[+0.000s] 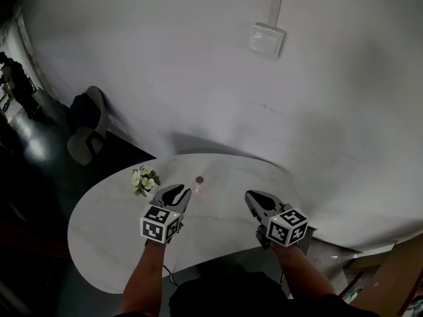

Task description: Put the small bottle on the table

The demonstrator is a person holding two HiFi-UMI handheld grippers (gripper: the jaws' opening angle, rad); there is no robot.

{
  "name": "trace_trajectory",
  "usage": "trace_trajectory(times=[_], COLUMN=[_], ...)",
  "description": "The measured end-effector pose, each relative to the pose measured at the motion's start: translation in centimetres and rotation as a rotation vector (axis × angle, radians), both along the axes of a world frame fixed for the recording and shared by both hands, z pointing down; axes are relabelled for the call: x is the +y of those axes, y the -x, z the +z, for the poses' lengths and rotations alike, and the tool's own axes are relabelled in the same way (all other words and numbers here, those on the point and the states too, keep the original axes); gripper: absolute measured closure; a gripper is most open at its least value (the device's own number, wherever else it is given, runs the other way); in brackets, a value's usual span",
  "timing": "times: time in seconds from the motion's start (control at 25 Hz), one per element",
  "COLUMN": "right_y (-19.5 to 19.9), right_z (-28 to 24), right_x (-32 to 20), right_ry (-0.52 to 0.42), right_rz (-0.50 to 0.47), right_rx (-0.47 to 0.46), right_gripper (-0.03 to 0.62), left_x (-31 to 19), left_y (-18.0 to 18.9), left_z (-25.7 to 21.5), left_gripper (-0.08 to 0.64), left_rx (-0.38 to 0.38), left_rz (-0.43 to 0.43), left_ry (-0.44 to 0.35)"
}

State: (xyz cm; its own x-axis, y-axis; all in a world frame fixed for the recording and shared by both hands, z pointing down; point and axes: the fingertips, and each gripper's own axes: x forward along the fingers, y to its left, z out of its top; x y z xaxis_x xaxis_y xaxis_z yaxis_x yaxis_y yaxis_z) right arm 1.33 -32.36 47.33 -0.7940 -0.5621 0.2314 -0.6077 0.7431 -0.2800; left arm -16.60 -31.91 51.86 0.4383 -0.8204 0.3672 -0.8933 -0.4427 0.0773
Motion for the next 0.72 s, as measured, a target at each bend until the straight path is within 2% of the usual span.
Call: trace_trajectory(times=[0.2,0.44,0.72], right_y=[-2.7,-8.2,-10.7], right_z=[-0.7,-0.4,-2.0], right_x=[1.5,3.6,4.6], right_ry=[-0.008,-0.022,-0.054], right_rz=[-0.069,-0.13,-0.178], right_rx=[-0.024,-0.01,-0.055], right_gripper=[0.58,0.58,0.581], left_x=[2.4,5.9,9.5], left_y=[-1.5,-4.2,-7.7], left_z=[-2.5,-6.0,-8.3], left_gripper=[0.528,0.538,0.548], left_rx=[0.016,0.091,0.066], left_rz=[-0.1,-0.236,-0.298], left_ry=[-0.019,-0.089,-0.151])
